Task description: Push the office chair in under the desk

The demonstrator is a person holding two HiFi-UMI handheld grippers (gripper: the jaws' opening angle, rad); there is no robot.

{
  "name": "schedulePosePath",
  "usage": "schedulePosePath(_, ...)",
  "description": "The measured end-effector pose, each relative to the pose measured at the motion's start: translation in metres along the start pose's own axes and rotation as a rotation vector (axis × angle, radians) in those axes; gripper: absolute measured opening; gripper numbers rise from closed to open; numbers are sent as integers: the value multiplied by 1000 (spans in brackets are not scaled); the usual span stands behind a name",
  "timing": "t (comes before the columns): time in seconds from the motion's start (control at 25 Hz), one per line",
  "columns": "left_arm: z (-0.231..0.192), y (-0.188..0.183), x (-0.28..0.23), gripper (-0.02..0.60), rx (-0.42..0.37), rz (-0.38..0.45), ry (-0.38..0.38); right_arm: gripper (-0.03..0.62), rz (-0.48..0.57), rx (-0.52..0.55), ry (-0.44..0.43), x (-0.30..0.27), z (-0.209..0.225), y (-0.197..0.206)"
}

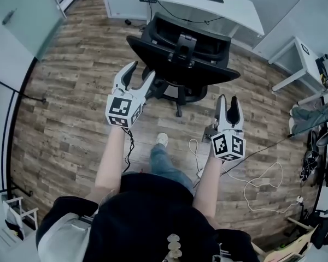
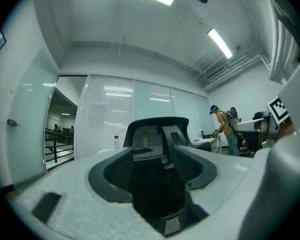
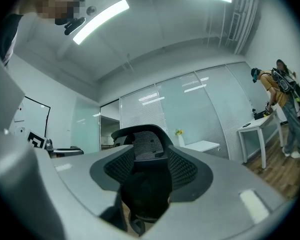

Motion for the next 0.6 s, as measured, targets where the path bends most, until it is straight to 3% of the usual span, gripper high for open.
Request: schedulePosePath(0.6, -37, 8, -112, 242, -70, -7, -36, 198, -45, -67, -92, -119, 44, 25)
Point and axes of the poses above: the fingertips, and each gripper's own axes: x backward along the fingers, z to its right, y out of its underside, the point moved 3 cm from there along x, backward along the fingers, and after that the axes turned 14 degrees about z, right-handed, at the moved point
